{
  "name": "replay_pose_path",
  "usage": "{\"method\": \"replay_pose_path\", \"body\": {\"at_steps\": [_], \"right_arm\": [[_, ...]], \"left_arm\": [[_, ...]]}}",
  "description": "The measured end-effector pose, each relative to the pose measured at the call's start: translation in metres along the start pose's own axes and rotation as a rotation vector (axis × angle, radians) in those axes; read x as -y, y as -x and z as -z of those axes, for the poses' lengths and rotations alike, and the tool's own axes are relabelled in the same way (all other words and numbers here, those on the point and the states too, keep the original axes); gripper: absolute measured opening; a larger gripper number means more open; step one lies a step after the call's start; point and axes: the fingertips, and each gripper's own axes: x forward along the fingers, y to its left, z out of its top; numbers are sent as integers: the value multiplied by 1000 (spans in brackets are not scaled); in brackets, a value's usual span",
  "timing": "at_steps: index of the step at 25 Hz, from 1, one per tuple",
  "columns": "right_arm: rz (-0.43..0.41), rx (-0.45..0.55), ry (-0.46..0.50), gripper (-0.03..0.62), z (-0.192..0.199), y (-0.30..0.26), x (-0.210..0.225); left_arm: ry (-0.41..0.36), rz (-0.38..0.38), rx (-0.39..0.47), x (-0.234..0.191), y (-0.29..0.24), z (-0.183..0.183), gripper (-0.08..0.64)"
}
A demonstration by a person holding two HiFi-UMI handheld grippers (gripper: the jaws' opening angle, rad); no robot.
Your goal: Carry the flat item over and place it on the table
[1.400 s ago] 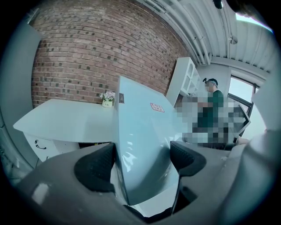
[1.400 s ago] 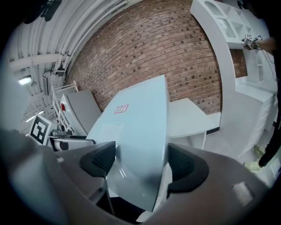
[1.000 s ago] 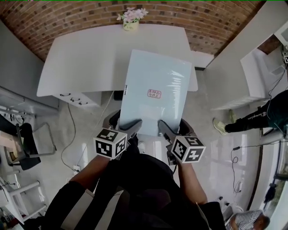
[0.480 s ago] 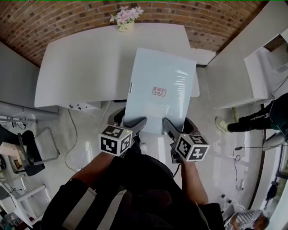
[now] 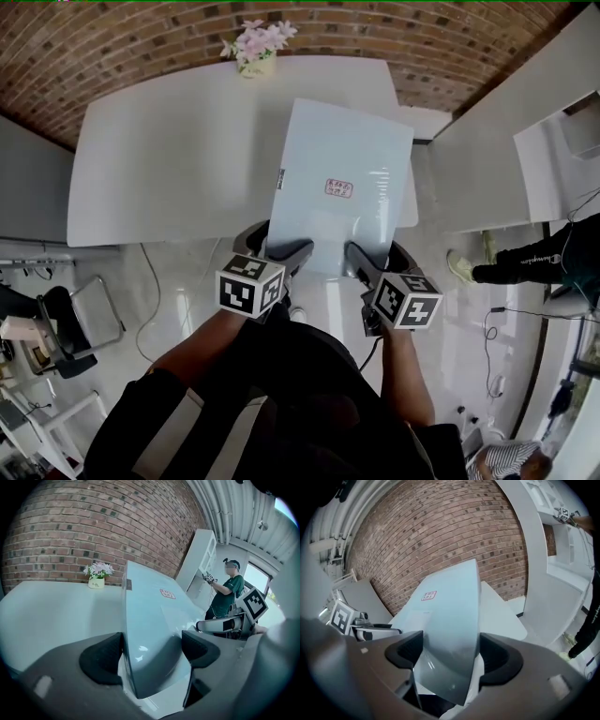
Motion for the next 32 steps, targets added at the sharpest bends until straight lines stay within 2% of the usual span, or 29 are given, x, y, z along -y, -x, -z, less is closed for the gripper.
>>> {"method": "replay_pose_path", "body": {"at_steps": [12, 19, 32], "right_arm": [[39, -60, 5, 382, -34, -60, 9], [50, -121, -6, 382, -35, -92, 21], [46, -224, -19, 380, -29, -144, 30]], "left_arm": [[49, 37, -47, -45, -48, -22, 411], [95, 39, -83, -66, -74, -18, 412], [113, 26, -142, -102, -105, -8, 413]]}}
